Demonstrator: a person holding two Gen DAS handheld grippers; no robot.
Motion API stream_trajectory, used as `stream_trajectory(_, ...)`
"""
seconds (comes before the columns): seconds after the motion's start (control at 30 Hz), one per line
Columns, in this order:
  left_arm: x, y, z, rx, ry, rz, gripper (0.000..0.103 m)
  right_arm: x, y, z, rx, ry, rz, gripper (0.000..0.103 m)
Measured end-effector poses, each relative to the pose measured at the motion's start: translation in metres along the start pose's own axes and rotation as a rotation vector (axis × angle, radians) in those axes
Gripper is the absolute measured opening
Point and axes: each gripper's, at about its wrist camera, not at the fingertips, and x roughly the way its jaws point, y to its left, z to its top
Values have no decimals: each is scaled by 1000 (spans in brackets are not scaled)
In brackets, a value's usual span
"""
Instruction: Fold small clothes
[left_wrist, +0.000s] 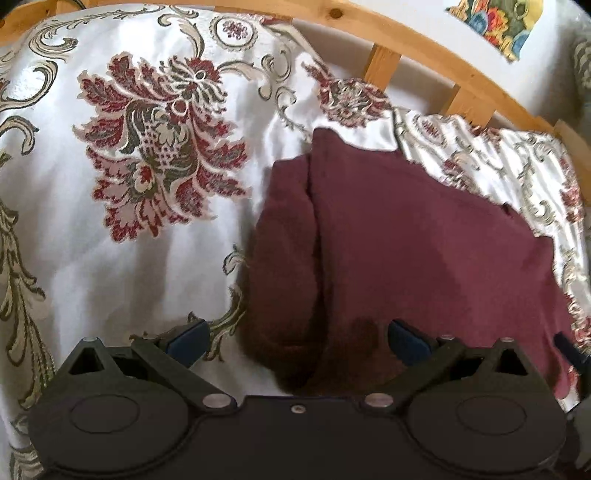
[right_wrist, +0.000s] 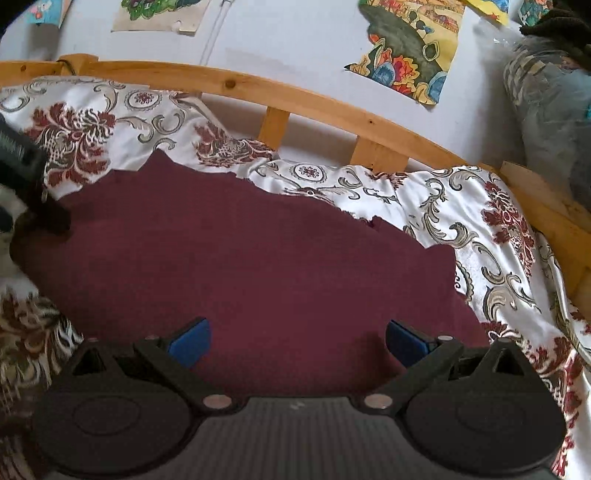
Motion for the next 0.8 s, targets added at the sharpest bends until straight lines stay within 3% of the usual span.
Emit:
stream_trajectory(0.17, -6, 3, 5, 4, -79, -58, 102, 0, 3, -6, -4, -2, -4, 103)
stream_trajectory(0.37, 14, 4, 16, 47, -77, -80, 101, 3, -7, -8, 52, 6, 37, 103)
stream_trajectory(0.47, 25, 8, 17, 30, -23, -103, 92, 4, -11, -8, 74, 11, 53, 103)
stream_trajectory(0.6, 26, 8, 15, 20, -13, -135, 76, 4, -11, -8, 80, 11, 54, 103)
stream_trajectory(0.8, 21, 5, 14, 30, -36, -95, 60, 4, -10, -9, 83, 10, 56, 103)
